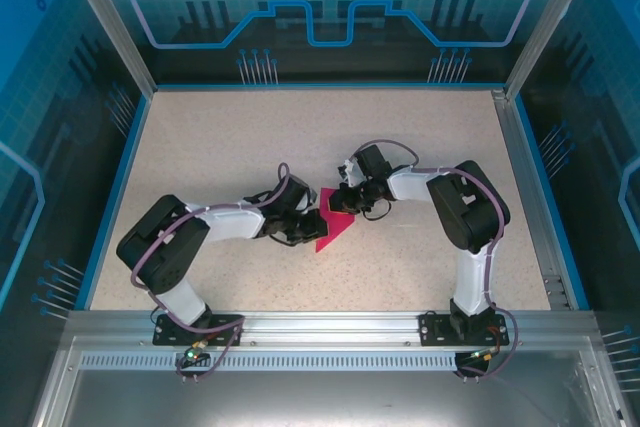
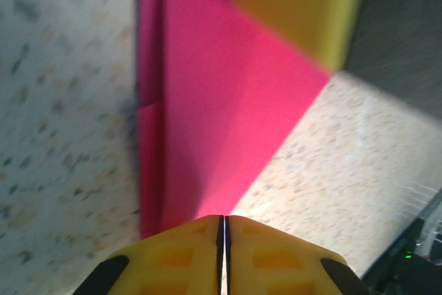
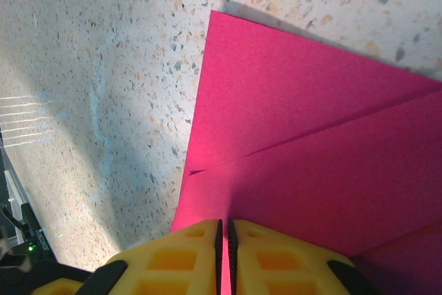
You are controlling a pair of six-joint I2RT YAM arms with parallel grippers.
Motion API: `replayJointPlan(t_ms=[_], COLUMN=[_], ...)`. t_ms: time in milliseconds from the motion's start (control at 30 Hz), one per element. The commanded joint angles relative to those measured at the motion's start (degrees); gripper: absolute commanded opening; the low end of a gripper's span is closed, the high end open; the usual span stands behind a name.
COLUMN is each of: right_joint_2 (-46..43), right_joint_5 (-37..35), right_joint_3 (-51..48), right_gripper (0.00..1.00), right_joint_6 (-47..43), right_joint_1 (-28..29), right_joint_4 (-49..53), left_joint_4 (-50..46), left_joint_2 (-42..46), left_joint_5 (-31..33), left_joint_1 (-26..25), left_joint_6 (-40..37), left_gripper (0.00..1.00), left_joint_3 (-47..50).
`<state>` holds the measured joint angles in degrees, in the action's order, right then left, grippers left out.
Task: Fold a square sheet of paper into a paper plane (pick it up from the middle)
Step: Fourth fold the wing at the center of the table.
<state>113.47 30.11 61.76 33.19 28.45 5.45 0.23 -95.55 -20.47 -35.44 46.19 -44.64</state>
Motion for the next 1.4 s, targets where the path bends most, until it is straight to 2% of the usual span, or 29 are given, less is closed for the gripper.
replayJointPlan(t_ms=[0, 267, 433, 833, 1133, 1367], right_joint_2=[3.3, 3.8, 3.9, 4.4, 4.4, 4.1], right_joint_5=[-4.0, -3.8, -4.0, -4.8, -4.9, -4.6], right_joint_3=[-2.7, -3.4, -3.6, -3.5, -3.6, -3.7], right_gripper=[0.14, 0.14, 0.15, 0.15, 0.16, 0.16], right_joint_6=[-0.3, 0.6, 0.8, 0.9, 1.2, 1.0], right_joint_1=[0.0, 0.0, 0.0, 0.0, 0.1, 0.1], right_joint_4=[2.1, 1.1, 1.1, 1.5, 1.4, 1.7], left_joint_4=[0.1, 1.3, 0.8, -1.1, -6.7, -3.3], left_joint_2=[-0.8, -8.3, -10.5, -4.5, -0.1, 3.3], left_joint_5=[-4.2, -4.5, -3.0, -5.4, -6.0, -5.8], left_joint_1=[1.0, 1.6, 1.6, 1.6, 1.6, 1.5], left_joint_6=[-0.4, 0.1, 1.1, -0.8, -3.6, -1.1], left_gripper=[0.15, 0.18, 0.18, 0.2, 0.21, 0.23], left_joint_3=[-4.0, -6.9, -4.4, 4.2, 5.0, 3.4])
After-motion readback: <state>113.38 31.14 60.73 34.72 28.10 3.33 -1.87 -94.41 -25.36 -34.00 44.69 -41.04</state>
